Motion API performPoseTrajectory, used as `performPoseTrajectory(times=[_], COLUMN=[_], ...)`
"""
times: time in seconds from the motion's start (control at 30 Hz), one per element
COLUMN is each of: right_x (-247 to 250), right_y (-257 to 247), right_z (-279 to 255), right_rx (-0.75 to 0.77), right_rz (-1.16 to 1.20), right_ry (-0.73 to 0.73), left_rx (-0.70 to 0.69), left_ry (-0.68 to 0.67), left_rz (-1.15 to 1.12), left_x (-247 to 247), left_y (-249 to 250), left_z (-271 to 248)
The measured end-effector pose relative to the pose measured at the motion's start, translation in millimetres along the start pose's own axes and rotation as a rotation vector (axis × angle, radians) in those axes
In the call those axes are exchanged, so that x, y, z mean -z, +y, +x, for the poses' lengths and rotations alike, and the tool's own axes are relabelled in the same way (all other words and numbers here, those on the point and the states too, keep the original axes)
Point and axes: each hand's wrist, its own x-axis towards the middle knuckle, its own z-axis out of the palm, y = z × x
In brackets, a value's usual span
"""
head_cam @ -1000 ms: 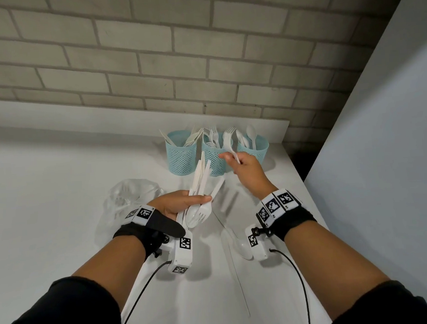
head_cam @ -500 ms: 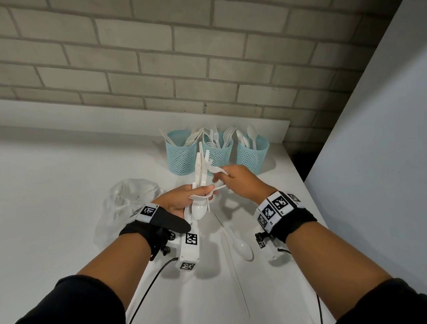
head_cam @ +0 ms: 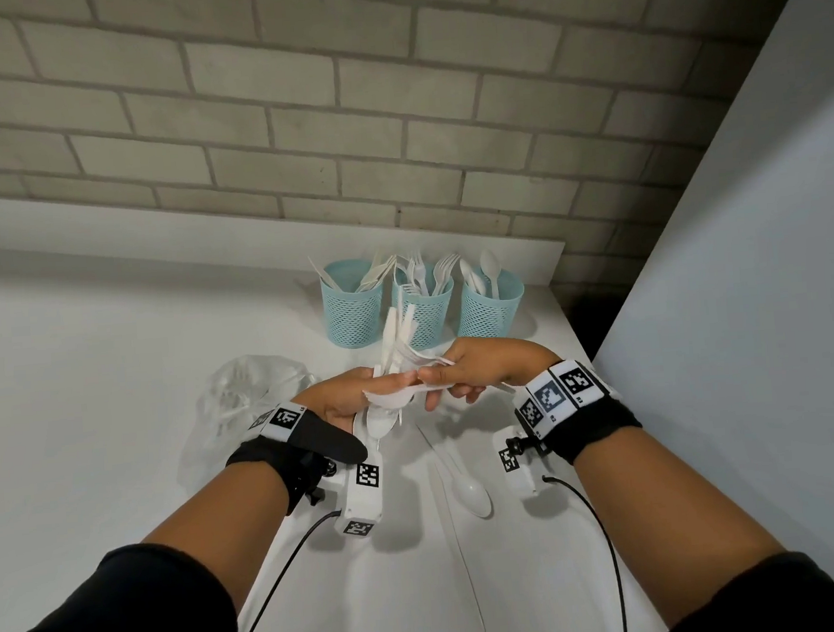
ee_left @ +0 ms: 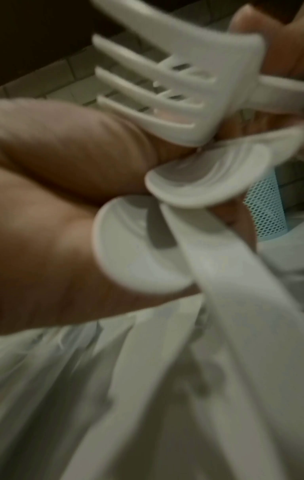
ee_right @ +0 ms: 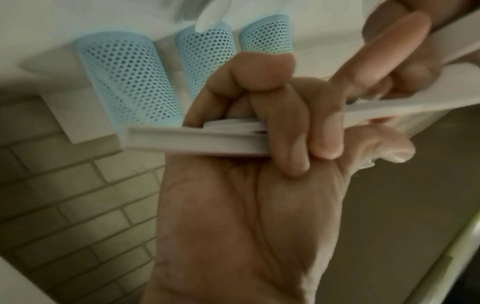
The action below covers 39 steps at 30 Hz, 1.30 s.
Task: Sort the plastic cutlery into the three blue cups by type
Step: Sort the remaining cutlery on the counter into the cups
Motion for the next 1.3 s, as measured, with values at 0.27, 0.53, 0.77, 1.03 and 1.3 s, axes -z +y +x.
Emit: performPoseTrajectory(times=[0.27, 0.53, 0.77, 1.03, 1.3], right_x=[4.0, 29.2, 62.5, 71.5, 67.2], right_y=[16.7, -2.2, -30.1, -31.7, -16.0], right_z=[20.1, 48.9, 72.6, 111.4, 117.7], right_rx=[0.053, 0.120, 0.337, 0.309, 0.103], right_rz=[0.508, 1.033, 0.950, 0.811, 0.685], right_ry=[0.308, 0.746, 1.149, 1.123, 0.858], left_rx=[-0.040, -0.096, -0.222, -0.312, -0.244], left_ry=[0.308, 0.349, 0.375, 0.380, 0.334], left_rz=[-0.257, -0.438, -0.490, -0.443, -0.491], left_x=[2.4, -0.9, 7.2, 13.2, 17.1], left_y=[1.2, 6.7, 13.2, 19.2, 13.4], left_z=[9.3, 13.4, 20.3, 24.2, 27.1])
